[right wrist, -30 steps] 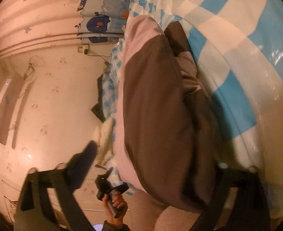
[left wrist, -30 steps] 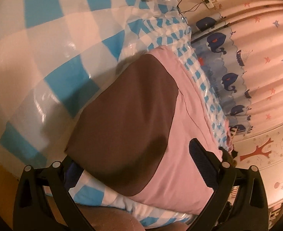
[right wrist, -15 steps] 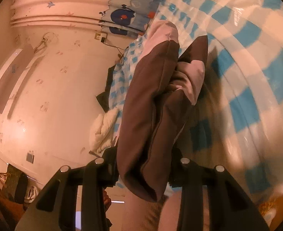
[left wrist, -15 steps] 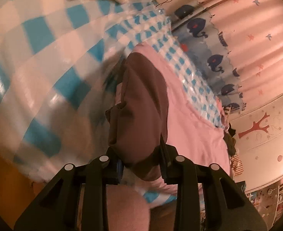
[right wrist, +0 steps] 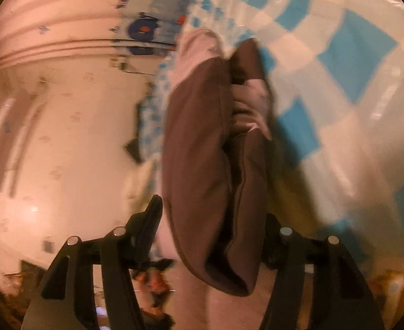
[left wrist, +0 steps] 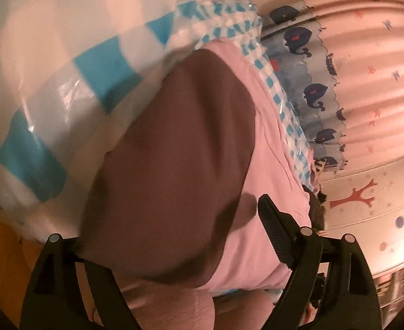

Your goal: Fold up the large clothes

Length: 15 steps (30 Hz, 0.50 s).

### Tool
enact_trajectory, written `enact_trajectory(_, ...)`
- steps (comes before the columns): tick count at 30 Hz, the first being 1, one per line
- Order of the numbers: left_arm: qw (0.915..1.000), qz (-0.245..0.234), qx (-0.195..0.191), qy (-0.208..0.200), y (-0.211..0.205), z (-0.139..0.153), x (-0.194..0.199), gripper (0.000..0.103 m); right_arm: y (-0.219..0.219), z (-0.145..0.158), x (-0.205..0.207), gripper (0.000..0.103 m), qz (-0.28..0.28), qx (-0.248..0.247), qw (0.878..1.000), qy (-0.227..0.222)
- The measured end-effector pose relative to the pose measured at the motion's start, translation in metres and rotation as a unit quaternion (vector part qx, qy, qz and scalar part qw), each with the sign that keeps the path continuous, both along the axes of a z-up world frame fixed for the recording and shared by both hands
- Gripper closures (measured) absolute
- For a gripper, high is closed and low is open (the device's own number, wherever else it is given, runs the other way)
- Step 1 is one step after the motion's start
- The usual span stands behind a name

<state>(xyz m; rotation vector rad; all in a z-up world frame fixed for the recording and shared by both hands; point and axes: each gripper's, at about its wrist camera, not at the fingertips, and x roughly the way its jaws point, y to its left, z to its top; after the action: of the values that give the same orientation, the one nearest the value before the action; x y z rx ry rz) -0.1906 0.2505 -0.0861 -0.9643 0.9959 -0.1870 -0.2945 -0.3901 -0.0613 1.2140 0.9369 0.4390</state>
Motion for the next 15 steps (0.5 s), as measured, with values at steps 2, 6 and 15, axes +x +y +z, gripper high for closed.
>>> enact_trajectory(2,1.0000,0.003,0.001,0.003,0.001,-0.002,0.000,0.035,-0.008,0.008,-0.011,0.043,-0.022,-0.068,0.997,0.010)
enact_trajectory(6,0.9998,0.001,-0.018,0.007,0.008,-0.011,-0.003,0.036,-0.010,0.081,-0.025,0.042,-0.087,-0.266,0.959,-0.043)
enact_trajectory(15,0.9998,0.014,-0.012,0.004,-0.010,-0.008,0.007,0.021,0.217,0.160,0.085,0.028,0.151,-0.463,0.843,-0.228)
